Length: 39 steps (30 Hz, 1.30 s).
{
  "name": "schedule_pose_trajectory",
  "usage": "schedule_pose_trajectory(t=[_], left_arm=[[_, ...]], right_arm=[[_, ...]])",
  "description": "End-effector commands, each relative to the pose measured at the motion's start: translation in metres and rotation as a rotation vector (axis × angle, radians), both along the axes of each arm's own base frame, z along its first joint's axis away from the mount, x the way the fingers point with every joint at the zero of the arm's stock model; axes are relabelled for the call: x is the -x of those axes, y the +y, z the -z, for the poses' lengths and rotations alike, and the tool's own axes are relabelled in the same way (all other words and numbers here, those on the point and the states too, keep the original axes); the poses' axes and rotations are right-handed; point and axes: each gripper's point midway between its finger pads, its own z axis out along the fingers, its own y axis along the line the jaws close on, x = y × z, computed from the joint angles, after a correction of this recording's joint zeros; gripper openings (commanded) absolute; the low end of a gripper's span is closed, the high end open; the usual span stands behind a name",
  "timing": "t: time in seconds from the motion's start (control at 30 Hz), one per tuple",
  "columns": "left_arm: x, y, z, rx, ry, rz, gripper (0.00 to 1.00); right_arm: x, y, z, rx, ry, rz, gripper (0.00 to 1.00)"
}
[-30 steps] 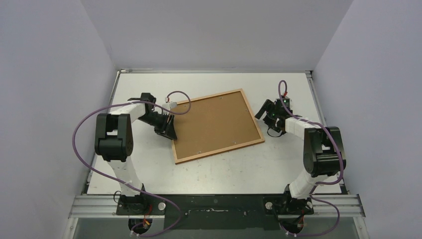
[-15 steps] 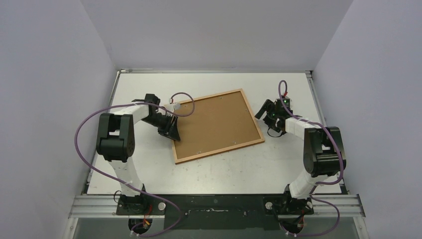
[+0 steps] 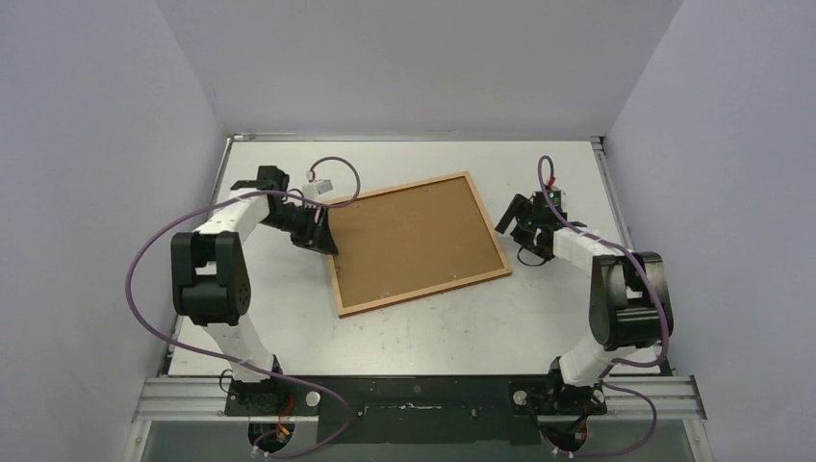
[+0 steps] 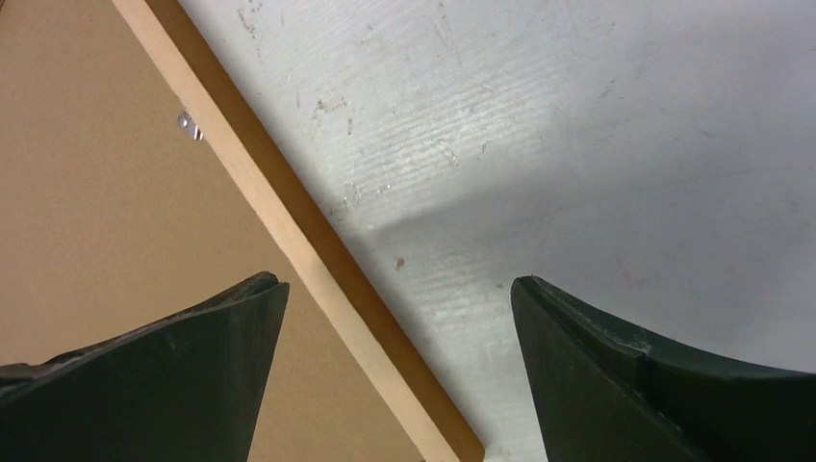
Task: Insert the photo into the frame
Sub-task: Install the photo frame at the center of the board.
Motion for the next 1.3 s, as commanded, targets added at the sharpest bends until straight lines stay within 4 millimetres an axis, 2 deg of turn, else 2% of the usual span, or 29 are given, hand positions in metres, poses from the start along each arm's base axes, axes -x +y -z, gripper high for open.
schedule_pose_trajectory(t=[0.0,0.07,0.13,0.2,0.27,0.37,0.43,0.53,0.63,0.77,0.97,1.27], left_arm=[[-0.006,0.025,-0.017,-0.014,-0.027,-0.074,0.41],[0.002,0.030,-0.006,-0.030,-0.006,-0.068,0.41],[0.011,0.030,0.004,-0.028,0.024,-0.053,0.41],[0.020,0.027,0.011,-0.009,0.047,-0.046,0.41],[0.028,0.024,0.017,0.007,0.065,-0.032,0.41],[0.033,0.022,0.024,0.016,0.073,-0.030,0.41],[0.031,0.021,0.027,0.018,0.073,-0.041,0.41],[0.026,0.021,0.031,0.011,0.075,-0.056,0.41],[0.019,0.021,0.036,0.006,0.084,-0.079,0.40],[0.013,0.020,0.044,0.001,0.092,-0.104,0.37],[0.012,0.019,0.058,-0.021,0.125,-0.127,0.31],[0.000,0.019,0.065,-0.036,0.133,-0.160,0.23]], right_arm=[[-0.014,0.003,-0.070,0.143,-0.149,-0.051,0.90],[-0.013,0.026,-0.090,0.183,-0.191,-0.111,0.90],[-0.007,0.059,-0.102,0.202,-0.212,-0.194,0.90],[0.003,0.101,-0.107,0.208,-0.230,-0.297,0.90],[0.014,0.143,-0.109,0.193,-0.253,-0.409,0.91],[0.031,0.208,-0.101,0.101,-0.262,-0.646,0.93],[0.041,0.242,-0.101,0.034,-0.274,-0.804,0.95],[0.065,0.282,-0.101,-0.021,-0.288,-1.030,0.97],[0.077,0.301,-0.099,-0.066,-0.281,-1.161,0.97],[0.092,0.314,-0.088,-0.123,-0.225,-1.287,0.93],[0.119,0.327,-0.054,-0.156,-0.105,-1.428,0.92],[0.152,0.331,-0.038,-0.197,-0.024,-1.545,0.92]])
